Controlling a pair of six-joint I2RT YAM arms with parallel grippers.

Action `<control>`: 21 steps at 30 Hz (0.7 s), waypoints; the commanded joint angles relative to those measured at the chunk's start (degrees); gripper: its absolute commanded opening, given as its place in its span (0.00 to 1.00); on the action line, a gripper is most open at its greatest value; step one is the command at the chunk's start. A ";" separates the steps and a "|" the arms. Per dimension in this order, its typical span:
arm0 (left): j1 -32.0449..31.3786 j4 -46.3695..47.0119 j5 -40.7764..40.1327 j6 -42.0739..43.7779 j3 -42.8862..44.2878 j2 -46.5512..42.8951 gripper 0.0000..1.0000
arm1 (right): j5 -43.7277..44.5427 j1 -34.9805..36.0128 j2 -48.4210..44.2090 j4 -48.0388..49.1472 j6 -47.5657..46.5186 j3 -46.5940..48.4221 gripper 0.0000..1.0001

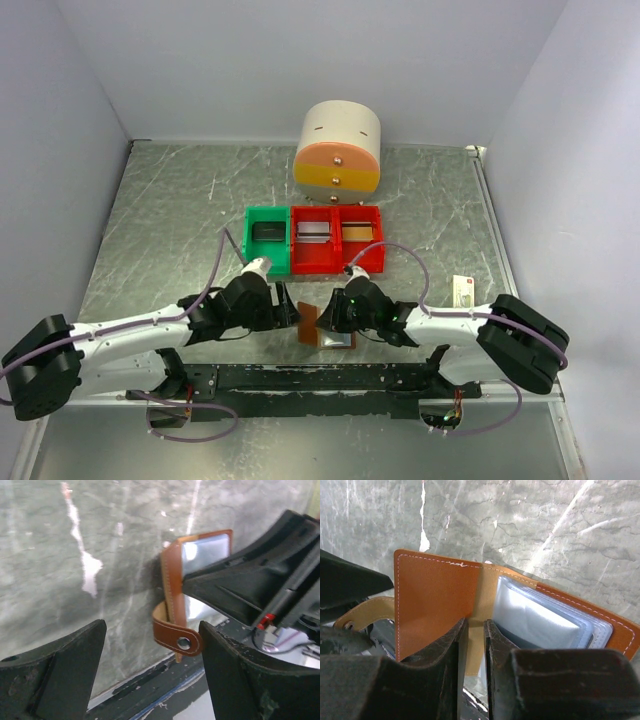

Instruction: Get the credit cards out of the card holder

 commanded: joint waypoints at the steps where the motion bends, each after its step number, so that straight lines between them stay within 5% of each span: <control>1: 1.26 16.14 12.26 2.34 -2.39 1.28 0.85 | 1.13 0.31 -0.03 -1.58 0.17 -1.74 0.21; 14: 1.24 19.87 13.19 0.24 -3.77 5.78 0.51 | 1.37 0.33 -1.09 -1.93 0.06 -2.02 0.21; 21: 1.29 13.77 9.33 1.31 -1.71 6.70 0.49 | 0.93 0.30 -1.09 -1.93 -0.08 -1.66 0.21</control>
